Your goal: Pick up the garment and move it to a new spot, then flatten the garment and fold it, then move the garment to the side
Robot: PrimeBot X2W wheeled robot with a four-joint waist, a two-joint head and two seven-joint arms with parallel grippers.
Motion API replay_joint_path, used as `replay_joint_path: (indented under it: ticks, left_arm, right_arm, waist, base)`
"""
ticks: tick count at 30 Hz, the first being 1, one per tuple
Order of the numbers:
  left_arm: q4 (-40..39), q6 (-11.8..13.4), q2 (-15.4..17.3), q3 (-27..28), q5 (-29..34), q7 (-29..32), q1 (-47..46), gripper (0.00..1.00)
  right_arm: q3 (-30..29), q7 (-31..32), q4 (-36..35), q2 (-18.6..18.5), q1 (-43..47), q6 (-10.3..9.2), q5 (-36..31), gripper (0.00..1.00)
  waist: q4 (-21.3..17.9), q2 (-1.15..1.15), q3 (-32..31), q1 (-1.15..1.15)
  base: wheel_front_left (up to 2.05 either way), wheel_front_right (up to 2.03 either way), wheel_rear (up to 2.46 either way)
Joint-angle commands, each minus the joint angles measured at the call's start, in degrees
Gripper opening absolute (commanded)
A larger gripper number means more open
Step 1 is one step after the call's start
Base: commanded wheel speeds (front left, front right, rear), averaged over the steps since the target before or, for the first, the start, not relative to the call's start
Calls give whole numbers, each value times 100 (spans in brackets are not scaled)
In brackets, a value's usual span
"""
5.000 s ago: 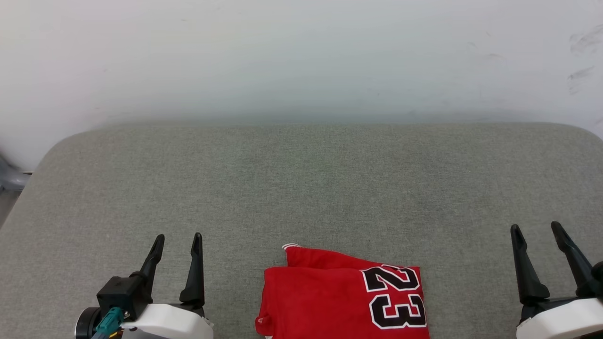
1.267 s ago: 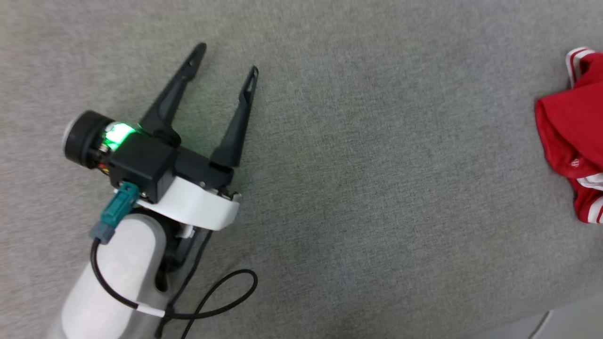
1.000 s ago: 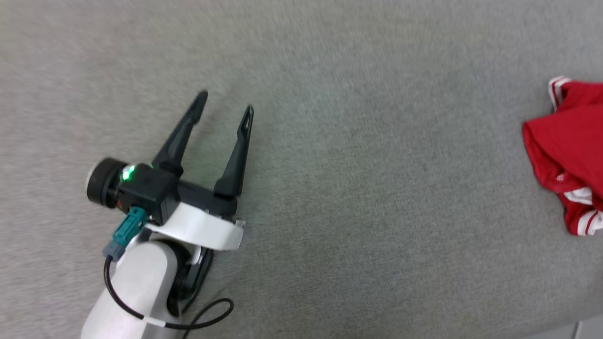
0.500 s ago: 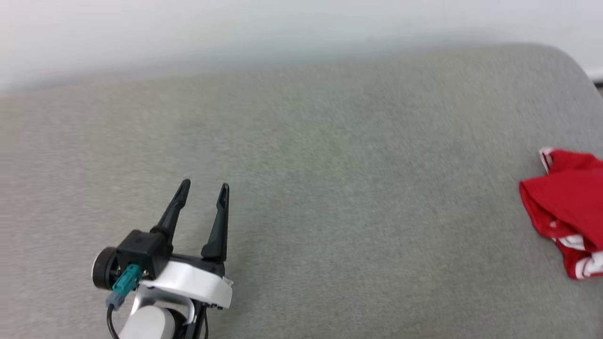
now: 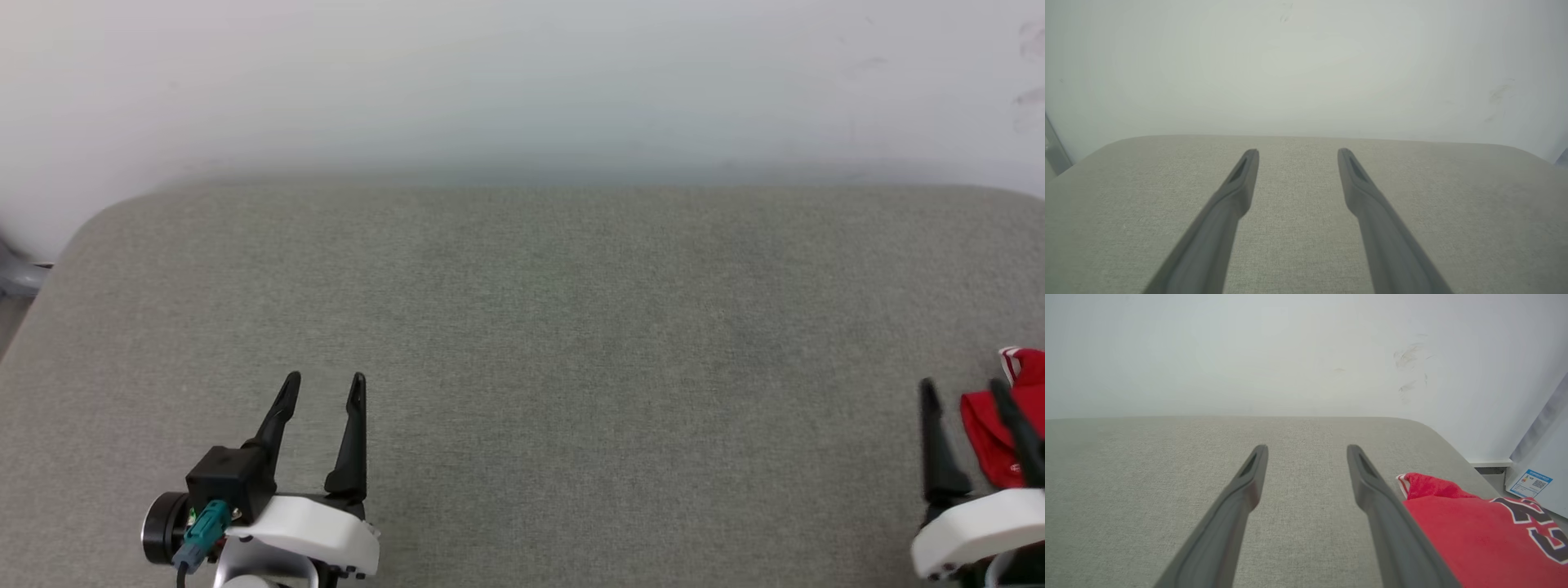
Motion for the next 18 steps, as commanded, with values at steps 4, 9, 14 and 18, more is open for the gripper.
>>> replay_joint_path:
  ticks: [4,9,14,18]
  left_arm:
    - [113,-30,9,63,8,-32,161,100]
    - [200,-85,0,93,26,-40,249,100]
    - [255,-131,-31,108,83,-43,280,100]
    - [292,-154,-42,125,123,-43,294,100]
  right_arm:
    - [344,233,-571,273,406,-6,-62,100]
    - [575,490,-1035,429,714,-6,-37,100]
    - [645,682,-1392,497,880,-6,27,100]
    - [701,765,-1557,520,948,-6,-31,100]
  waist:
    - [119,-1,-205,1]
    - [123,-1,-319,1]
    - [84,-1,-377,1]
    - [51,-1,-393,1]
  base:
    - [0,0,0]
    - [0,0,0]
    - [0,0,0]
    - [0,0,0]
